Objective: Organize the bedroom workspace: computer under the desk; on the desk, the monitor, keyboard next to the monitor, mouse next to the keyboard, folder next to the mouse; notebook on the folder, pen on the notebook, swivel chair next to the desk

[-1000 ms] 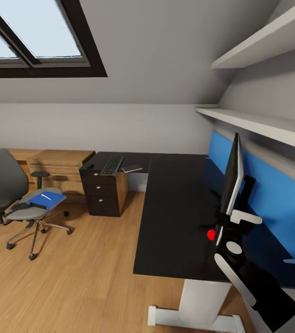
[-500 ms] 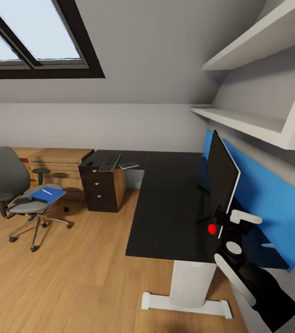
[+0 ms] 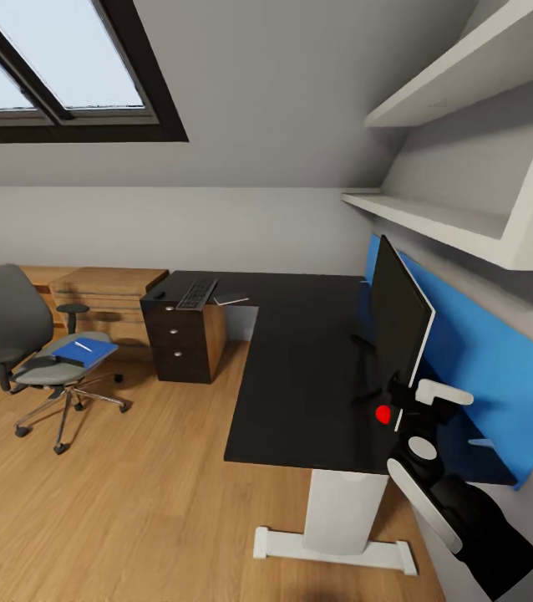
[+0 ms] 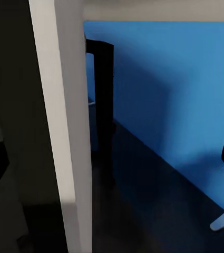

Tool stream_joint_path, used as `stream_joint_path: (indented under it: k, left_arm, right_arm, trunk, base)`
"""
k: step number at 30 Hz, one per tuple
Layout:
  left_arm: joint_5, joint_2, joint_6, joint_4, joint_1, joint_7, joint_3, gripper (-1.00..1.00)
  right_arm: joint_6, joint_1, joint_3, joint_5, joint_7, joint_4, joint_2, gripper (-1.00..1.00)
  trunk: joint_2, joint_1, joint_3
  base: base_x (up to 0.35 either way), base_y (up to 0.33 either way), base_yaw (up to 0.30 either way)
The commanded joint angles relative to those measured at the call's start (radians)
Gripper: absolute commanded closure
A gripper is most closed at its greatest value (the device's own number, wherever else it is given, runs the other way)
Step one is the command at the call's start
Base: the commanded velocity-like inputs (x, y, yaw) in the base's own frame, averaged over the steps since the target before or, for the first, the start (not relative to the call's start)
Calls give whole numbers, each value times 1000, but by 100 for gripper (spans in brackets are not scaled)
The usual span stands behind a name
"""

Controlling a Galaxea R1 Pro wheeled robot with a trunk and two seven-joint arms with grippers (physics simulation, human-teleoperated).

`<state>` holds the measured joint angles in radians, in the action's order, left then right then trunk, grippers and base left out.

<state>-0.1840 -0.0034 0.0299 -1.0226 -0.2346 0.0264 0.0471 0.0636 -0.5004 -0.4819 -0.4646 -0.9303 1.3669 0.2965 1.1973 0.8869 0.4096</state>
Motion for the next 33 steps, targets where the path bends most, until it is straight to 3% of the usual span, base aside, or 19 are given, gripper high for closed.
stream_joint_path:
  k: [1,33]
  left_arm:
    - [-9,0,2,-1,0,3,2,-100]
    - [-9,0,4,-2,0,3,2,-100]
  right_arm:
    - [7,-1,-3,-3,-7,2,1,-100]
    - [5,-1,-4,-3,-7,1,1,-100]
  trunk:
    - [1,0,1]
    - [1,0,1]
  base:
    - [0,-39,0]
    - [0,-87,0]
